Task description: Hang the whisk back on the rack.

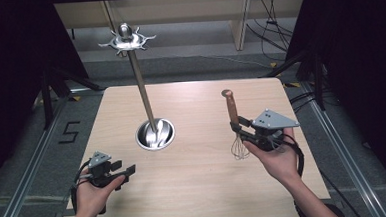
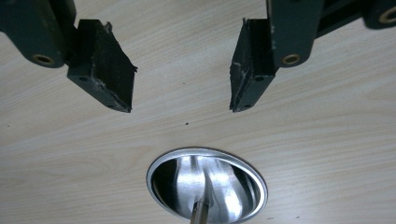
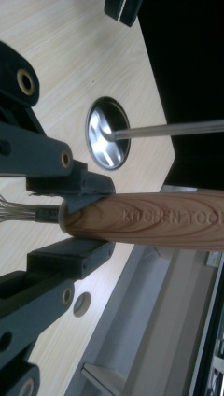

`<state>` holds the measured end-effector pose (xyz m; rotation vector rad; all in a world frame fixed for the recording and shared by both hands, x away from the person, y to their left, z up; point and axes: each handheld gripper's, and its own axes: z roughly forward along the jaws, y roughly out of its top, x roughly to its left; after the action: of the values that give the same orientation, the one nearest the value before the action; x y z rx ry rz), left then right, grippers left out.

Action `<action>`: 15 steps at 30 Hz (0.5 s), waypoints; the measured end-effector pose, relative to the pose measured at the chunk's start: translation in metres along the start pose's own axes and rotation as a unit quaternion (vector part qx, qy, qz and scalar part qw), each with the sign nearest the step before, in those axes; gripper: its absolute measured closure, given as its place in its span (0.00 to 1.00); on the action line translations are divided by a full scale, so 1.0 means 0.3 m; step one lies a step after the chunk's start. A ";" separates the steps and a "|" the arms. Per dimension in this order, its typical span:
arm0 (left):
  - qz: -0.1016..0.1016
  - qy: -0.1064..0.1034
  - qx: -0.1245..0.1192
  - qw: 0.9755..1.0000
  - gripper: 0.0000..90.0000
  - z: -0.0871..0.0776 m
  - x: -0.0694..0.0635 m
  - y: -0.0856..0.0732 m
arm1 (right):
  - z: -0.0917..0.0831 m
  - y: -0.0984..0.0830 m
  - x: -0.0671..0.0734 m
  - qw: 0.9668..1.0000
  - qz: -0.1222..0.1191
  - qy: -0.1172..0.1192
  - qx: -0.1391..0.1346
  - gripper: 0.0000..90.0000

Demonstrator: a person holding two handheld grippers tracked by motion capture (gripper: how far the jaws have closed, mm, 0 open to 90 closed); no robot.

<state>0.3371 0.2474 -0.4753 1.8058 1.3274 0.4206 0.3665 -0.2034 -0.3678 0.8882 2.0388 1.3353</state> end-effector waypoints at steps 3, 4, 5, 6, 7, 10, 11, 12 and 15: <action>0.000 -0.001 0.001 1.000 0.44 -0.002 0.001 0.001 | 0.014 0.009 0.016 1.000 -0.003 0.013 0.000 0.78; 0.000 -0.001 0.001 1.000 0.44 -0.002 0.002 0.001 | 0.024 0.012 0.026 1.000 -0.011 0.015 -0.006 0.78; 0.002 0.000 0.002 1.000 0.44 -0.003 0.002 0.002 | 0.024 0.012 0.026 1.000 -0.011 0.015 -0.006 0.78; 0.002 0.000 0.002 1.000 0.44 -0.003 0.002 0.002 | 0.028 0.013 0.036 1.000 -0.004 0.019 -0.002 0.78; 0.001 0.000 0.001 1.000 0.44 -0.002 0.001 0.002 | 0.033 0.014 0.039 1.000 -0.009 0.021 -0.005 0.78; -0.005 -0.003 -0.007 1.000 0.44 0.001 -0.002 0.001 | 0.043 0.018 0.050 0.999 -0.016 0.028 -0.005 0.78; -0.003 -0.003 -0.005 1.000 0.44 0.001 -0.002 0.001 | 0.051 0.020 0.055 0.999 -0.017 0.032 -0.011 0.78; -0.004 -0.001 -0.005 1.000 0.44 0.000 -0.002 0.001 | 0.052 0.022 0.057 0.999 -0.023 0.030 -0.009 0.78; -0.004 -0.001 -0.012 1.000 0.44 -0.003 -0.006 0.005 | 0.063 0.025 0.066 0.999 -0.026 0.037 -0.016 0.78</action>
<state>0.3366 0.2461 -0.4733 1.7804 1.3220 0.4279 0.3695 -0.1751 -0.3694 0.7771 2.0757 1.3888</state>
